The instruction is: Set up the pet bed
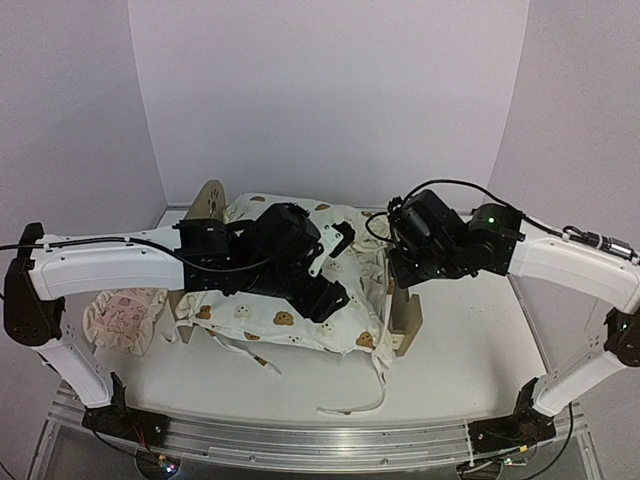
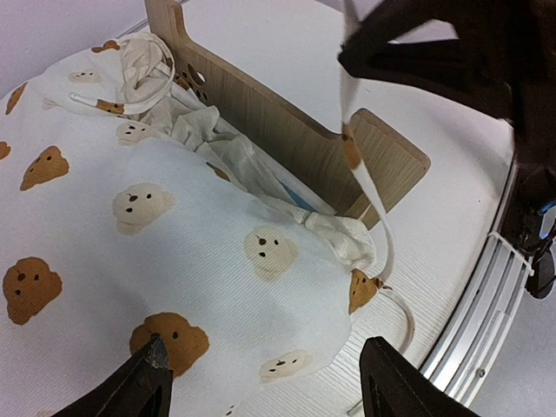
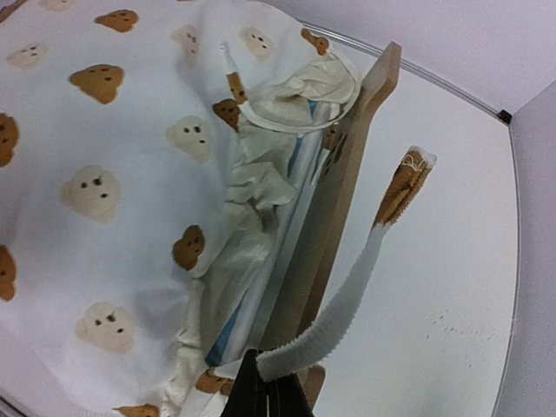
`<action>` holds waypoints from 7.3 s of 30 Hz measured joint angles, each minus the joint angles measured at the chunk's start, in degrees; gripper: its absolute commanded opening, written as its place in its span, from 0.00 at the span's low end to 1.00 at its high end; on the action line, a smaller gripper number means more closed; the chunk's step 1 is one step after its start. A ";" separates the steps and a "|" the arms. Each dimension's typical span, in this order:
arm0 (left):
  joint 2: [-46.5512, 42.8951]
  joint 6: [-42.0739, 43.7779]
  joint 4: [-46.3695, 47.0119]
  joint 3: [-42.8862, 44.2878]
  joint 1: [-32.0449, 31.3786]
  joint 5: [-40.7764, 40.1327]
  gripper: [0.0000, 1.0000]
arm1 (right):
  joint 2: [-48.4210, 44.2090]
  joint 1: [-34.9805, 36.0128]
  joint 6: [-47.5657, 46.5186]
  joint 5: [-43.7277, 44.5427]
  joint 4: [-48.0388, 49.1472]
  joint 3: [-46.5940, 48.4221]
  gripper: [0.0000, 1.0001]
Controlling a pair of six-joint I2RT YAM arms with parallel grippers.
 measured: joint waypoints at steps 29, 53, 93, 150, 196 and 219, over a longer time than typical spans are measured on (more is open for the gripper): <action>1.75 1.79 1.76 -2.85 -0.08 -0.02 0.80 | 16.13 -11.88 -3.20 -6.52 -4.53 6.72 0.56; 20.87 15.67 -2.42 8.22 -9.03 -10.98 0.87 | -5.34 -11.92 3.05 -13.30 -9.10 -8.30 0.80; 26.82 24.52 -5.54 18.02 -11.34 -25.72 0.22 | -3.45 -11.80 11.27 -21.32 -2.83 -15.45 0.00; 17.64 11.24 12.35 10.21 -10.91 -27.26 0.17 | -9.50 -0.50 21.07 -7.71 -5.07 -14.14 0.00; 14.00 0.42 -0.74 16.93 -10.66 -20.25 0.97 | -6.66 4.60 16.10 2.47 -10.18 -4.43 0.00; -1.90 -4.91 21.52 -18.34 -17.57 -0.88 0.58 | -6.39 4.83 16.05 3.24 -9.09 -4.59 0.00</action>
